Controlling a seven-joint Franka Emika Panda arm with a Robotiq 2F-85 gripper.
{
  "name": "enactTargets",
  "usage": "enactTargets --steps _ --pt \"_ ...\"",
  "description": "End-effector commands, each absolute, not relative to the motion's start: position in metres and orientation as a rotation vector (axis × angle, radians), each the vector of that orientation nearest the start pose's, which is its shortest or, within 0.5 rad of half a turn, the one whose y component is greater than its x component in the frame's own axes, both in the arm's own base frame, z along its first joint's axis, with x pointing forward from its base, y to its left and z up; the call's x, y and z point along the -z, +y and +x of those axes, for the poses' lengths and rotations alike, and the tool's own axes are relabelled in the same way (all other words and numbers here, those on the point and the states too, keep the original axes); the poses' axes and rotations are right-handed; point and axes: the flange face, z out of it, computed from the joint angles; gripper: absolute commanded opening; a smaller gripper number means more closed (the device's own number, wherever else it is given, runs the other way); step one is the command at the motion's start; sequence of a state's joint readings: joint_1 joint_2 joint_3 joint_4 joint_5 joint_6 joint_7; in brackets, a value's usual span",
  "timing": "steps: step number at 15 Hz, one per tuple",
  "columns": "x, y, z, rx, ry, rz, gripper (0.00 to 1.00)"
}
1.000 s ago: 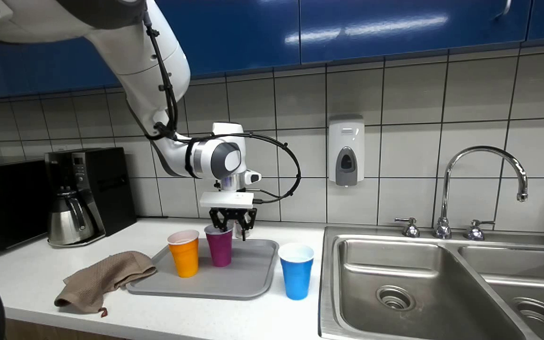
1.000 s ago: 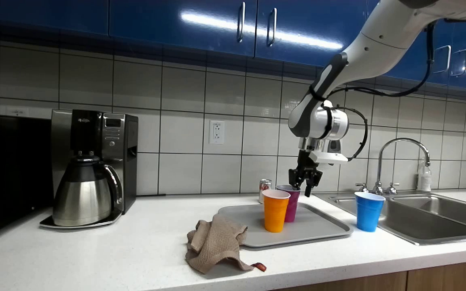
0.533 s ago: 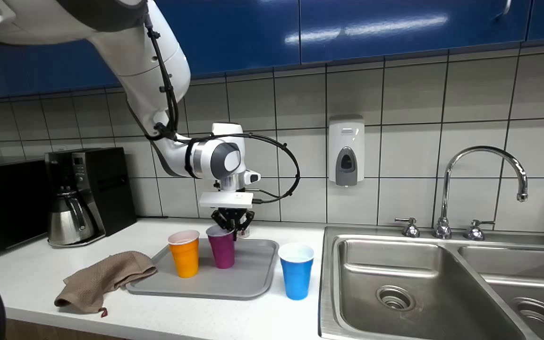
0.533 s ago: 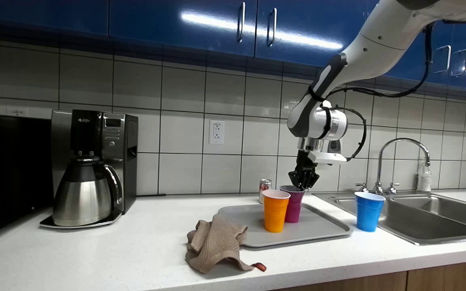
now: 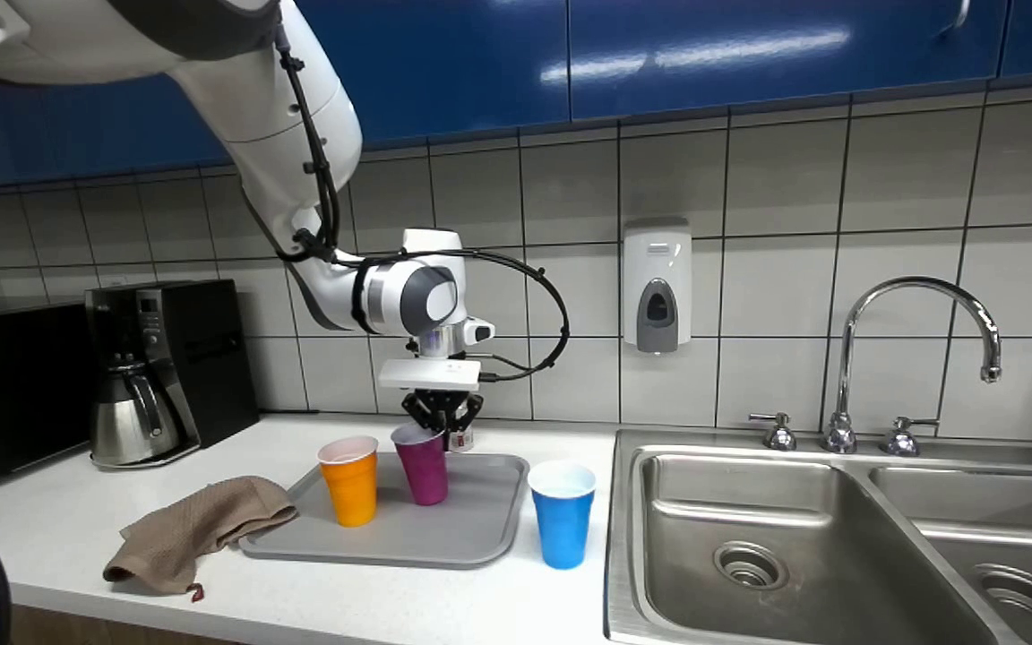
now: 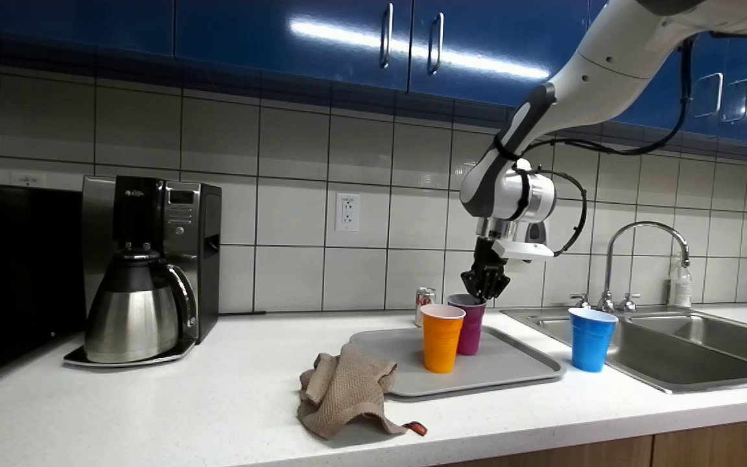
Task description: Remove the cups from the tray
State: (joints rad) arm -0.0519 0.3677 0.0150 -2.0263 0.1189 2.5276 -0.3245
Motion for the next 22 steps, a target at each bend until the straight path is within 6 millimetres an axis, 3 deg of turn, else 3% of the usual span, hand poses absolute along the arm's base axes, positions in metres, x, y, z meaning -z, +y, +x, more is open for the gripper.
enactTargets --steps 1,10,15,22 --pt "-0.300 -0.033 0.613 0.264 -0.261 -3.034 0.01" --pt "-0.342 -0.059 0.602 0.372 -0.159 -3.018 0.01" --pt "-0.347 -0.083 0.601 0.389 -0.102 -3.040 0.01" --pt "-0.340 -0.124 0.605 0.386 -0.010 -3.065 0.01"
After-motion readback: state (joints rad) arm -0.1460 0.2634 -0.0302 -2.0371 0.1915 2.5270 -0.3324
